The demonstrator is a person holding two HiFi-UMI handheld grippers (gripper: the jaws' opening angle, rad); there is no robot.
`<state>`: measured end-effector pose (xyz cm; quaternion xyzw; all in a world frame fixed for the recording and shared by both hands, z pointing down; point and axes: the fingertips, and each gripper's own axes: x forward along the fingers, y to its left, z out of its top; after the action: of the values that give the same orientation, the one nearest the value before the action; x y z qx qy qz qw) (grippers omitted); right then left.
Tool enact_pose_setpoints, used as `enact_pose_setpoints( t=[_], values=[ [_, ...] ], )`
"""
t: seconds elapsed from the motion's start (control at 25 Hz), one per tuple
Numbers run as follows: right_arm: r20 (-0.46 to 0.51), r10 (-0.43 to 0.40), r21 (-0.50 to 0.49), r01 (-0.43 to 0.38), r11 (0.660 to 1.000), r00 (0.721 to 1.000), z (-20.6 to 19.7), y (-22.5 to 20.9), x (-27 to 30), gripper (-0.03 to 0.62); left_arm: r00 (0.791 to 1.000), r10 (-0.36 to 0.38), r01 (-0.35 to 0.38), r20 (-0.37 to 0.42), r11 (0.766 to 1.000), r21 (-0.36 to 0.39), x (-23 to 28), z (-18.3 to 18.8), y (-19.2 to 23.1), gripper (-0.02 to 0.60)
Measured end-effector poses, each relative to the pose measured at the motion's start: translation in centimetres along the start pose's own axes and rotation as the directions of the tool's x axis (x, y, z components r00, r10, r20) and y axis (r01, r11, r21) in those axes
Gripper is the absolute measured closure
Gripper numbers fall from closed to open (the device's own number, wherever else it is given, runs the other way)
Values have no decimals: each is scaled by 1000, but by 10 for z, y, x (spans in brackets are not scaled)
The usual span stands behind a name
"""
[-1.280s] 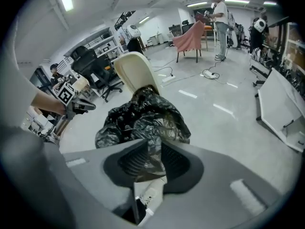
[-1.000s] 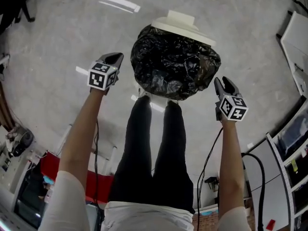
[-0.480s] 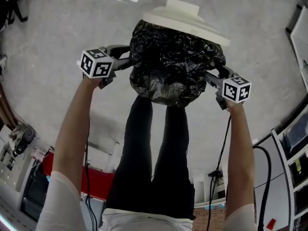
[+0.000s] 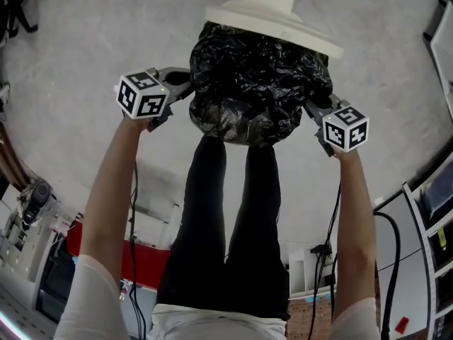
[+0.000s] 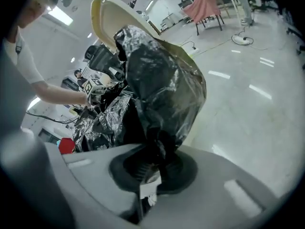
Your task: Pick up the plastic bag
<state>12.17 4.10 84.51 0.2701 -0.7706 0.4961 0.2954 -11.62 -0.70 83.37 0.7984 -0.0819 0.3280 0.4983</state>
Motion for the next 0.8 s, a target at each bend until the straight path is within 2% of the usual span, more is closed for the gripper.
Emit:
enact_pose_setpoints(
  t=[0.16,0.28,0.36,0.52,0.8],
  values=[
    [17,-101,-23,102,995,995,6,6,-14,592,988,150,-151,29,988,25,-11,1,-4,577],
    [21,-146,-14,147,989,989,11,20,-31,592,959,282,-283,37,959,29,-34,1,-6,577],
    [28,-170,-2,170,986,985,16,30,-46,592,940,337,-337,54,941,0,-53,4,-13,577],
    [43,-192,38,191,981,980,27,53,-80,592,916,390,-387,90,921,-44,-89,15,-39,577],
    [9,-218,53,217,975,976,49,99,-139,592,884,448,-445,133,894,-55,-141,40,-103,577]
  ],
)
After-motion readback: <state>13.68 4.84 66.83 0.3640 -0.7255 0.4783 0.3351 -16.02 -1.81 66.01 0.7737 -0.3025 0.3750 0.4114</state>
